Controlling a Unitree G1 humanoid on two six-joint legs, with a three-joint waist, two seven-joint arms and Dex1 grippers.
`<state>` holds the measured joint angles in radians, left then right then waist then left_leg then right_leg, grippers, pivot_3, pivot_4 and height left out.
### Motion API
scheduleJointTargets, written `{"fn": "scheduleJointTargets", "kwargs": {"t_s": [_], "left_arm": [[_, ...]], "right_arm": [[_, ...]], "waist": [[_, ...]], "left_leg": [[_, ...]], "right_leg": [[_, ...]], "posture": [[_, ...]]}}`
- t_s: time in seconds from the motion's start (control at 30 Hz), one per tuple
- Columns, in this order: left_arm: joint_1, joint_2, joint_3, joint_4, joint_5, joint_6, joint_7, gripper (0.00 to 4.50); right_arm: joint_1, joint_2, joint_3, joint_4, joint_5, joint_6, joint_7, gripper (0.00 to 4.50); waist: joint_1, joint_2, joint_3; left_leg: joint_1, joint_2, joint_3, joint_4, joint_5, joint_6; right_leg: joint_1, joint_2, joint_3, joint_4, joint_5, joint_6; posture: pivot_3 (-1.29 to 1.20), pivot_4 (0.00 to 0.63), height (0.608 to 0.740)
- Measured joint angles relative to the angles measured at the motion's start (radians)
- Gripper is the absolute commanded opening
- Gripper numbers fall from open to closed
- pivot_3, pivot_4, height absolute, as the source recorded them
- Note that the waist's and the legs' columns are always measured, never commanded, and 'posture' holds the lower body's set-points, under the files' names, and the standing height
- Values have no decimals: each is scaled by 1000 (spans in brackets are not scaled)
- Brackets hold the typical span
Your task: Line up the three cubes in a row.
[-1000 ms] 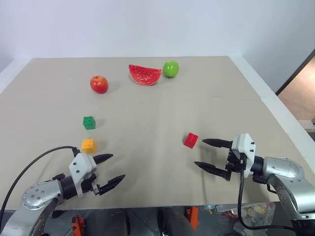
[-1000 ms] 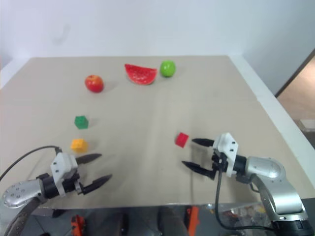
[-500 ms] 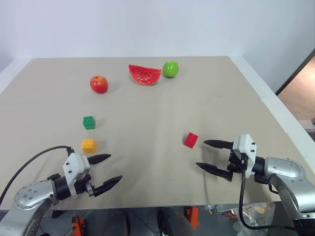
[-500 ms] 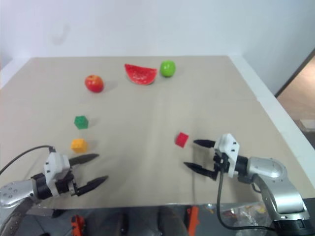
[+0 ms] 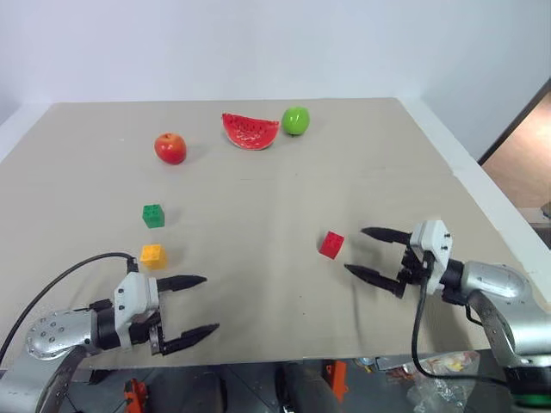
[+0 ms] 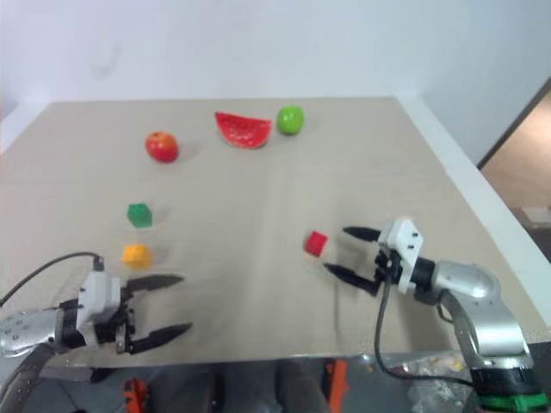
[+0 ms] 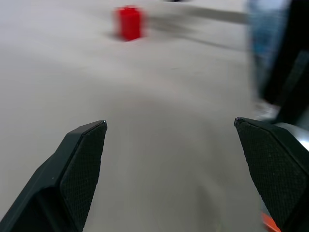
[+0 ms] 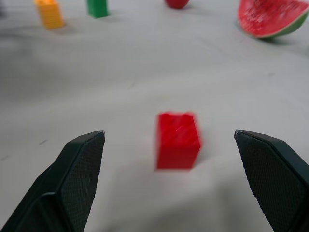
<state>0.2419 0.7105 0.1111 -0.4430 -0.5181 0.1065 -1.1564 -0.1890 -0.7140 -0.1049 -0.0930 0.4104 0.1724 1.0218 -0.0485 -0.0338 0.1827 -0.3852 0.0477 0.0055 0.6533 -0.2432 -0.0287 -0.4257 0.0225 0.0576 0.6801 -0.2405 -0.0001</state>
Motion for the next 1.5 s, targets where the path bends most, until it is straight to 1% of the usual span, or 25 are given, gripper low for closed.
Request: {"fn": "scheduleJointTargets", "kwargs": {"t_s": [0.2, 0.33, 0.4, 0.57, 0.6, 0.63, 0.67, 0.9, 1.03, 1.07, 1.13, 1.17, 1.3, 1.5], "left_arm": [[-51, 2, -35, 0, 6, -12, -8, 4388], [-59, 2, -38, 0, 6, -11, -7, 4388], [-59, 2, -40, 0, 6, -11, -5, 4500], [-47, -1, -41, -18, 6, -10, 20, 4500], [-44, -1, -41, -20, 6, -9, 24, 4500], [-39, -1, -41, -22, 6, -7, 36, 4500], [-39, -1, -41, -23, 6, -4, 38, 4500], [-29, -17, -41, -46, 6, 8, 68, 4500], [20, -57, -21, -63, -11, 44, 154, 4500], [38, -69, -17, -78, -12, 55, 185, 4500], [66, -78, -13, -97, -12, 61, 215, 4500], [85, -90, -10, -108, -12, 68, 237, 4500], [115, -106, -6, -132, -11, 71, 281, 4500], [114, -115, 4, -137, -12, 77, 322, 4500]], "right_arm": [[-108, 63, 97, 148, -56, -33, 16, 4500], [-146, 86, 114, 217, -79, -40, 22, 4500], [-159, 91, 119, 246, -88, -41, 22, 3962], [-163, 94, 121, 276, -97, -37, 28, 2250], [-163, 94, 121, 276, -97, -35, 29, 1963], [-164, 94, 121, 276, -97, -27, 33, 1361], [-164, 94, 121, 276, -97, -26, 33, 1283], [-164, 81, 121, 233, -93, -4, 58, 1276], [-293, 76, 207, 197, -69, 63, 192, 1276], [-364, 92, 250, 195, -70, 70, 238, 1276], [-434, 117, 300, 201, -75, 72, 287, 1276], [-475, 141, 339, 220, -86, 66, 323, 1276], [-539, 202, 419, 348, -141, 23, 379, 1276], [-574, 228, 448, 529, -204, -70, 418, 1276]], "waist": [[3, 0, 0], [2, 0, 0], [2, 0, 0], [2, 0, 0], [2, 0, 0], [2, 0, 0], [2, 0, 0], [2, 1, 0], [-8, 1, 1], [-11, 1, 1], [-9, 1, 1], [-8, 1, 0], [4, 1, 1], [3, 1, 1]], "left_leg": [[-1, 0, -1, 0, 0, 0], [-2, 0, 0, 0, -1, 1], [-1, 0, 0, 0, -1, 1], [-1, 0, 0, 0, -1, 1], [-1, 0, 0, 0, -1, 1], [-1, 0, 0, 0, -1, 1], [-1, 0, 0, 0, -1, 1], [-1, 0, 1, 0, -1, 1], [1, 2, 3, 0, -1, 1], [2, 4, 4, 0, -1, 1], [2, 5, 3, 0, -1, 1], [2, 5, 2, 0, -1, 1], [0, 4, 1, 0, -1, 1], [0, 4, 4, 0, -1, 1]], "right_leg": [[0, 0, 1, 0, 1, 2], [-1, 0, 1, 0, 1, 2], [-1, 0, 1, 0, 1, 2], [0, 0, 2, 0, 1, 2], [0, 0, 2, 0, 1, 2], [0, 0, 2, 0, 1, 2], [0, 0, 2, 0, 1, 2], [0, 0, 2, 0, 1, 2], [-1, 3, 4, 0, 3, 3], [-1, 4, 4, 0, 4, 2], [0, 5, 4, 0, 4, 1], [0, 6, 3, 0, 4, 0], [-1, 4, 2, 0, 3, -1], [-1, 3, 2, 0, 3, -1]], "posture": [[0, 150, 740], [0, 150, 740], [0, 150, 740], [0, 150, 740], [0, 150, 740], [0, 150, 740], [0, 150, 740], [0, 150, 740], [0, 150, 740], [0, 150, 740], [0, 150, 740], [0, 150, 740], [0, 150, 740], [0, 150, 740]]}}
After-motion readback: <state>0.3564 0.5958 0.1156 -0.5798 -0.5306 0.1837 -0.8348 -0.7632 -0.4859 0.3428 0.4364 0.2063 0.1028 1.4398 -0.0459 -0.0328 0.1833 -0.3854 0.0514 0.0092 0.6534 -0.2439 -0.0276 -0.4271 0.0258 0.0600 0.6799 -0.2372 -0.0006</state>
